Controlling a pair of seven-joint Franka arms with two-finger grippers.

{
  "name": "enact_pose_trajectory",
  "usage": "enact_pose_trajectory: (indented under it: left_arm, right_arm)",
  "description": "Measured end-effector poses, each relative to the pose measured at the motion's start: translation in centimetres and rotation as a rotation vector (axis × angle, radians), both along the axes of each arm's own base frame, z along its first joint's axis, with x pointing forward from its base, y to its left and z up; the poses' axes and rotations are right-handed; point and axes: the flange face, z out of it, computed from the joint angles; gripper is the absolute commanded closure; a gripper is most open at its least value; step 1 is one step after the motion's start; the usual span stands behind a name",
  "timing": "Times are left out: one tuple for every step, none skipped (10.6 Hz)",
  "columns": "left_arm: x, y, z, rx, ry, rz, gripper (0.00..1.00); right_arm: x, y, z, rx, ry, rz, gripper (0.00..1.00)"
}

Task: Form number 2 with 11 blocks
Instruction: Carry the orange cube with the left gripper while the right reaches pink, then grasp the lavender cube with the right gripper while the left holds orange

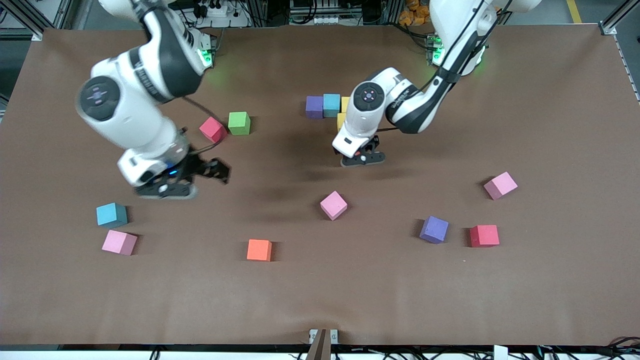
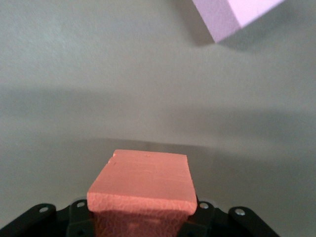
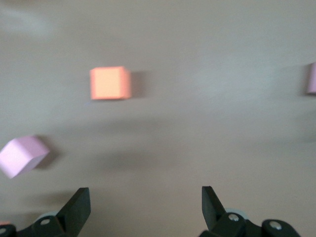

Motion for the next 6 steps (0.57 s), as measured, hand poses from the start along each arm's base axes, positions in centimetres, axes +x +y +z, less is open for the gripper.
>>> enact_pose_trajectory:
  left_arm:
    - [-0.7,-0.1,-0.7,-0.006,-0.001,-0.01,0.57]
    - [-1.2,0.2,-1.5,-0.003,-0.005,-0.022,0.57]
    - [-1.8,0.5,-2.3,0.005,-0.006,-0.036,0.57]
    - [-2.1,0.8,-2.8,0.011,-0.004,-0.043,0.57]
    - [-2.2,0.9,-3.0,0.013,-0.005,-0.048,0.57]
    - [-2.3,0.8,-3.2,0.008,-0.008,-0.05,0.57]
  right_arm:
    - [1.5,-3.1,-1.2,-0.032,0.0,-0.035,0.0]
    - [2.9,-6.1,-2.5,-0.045,-0.001,-0.077,0.0]
    - [4.4,-9.4,-3.7,-0.05,-0.001,-0.121,0.0]
    - [5.7,-12.4,-4.8,-0.055,0.001,-0.162,0.0]
    - [6.9,-15.0,-5.8,-0.063,0.006,-0.187,0.0]
    - [7.9,-17.0,-7.2,-0.073,0.014,-0.195,0.0]
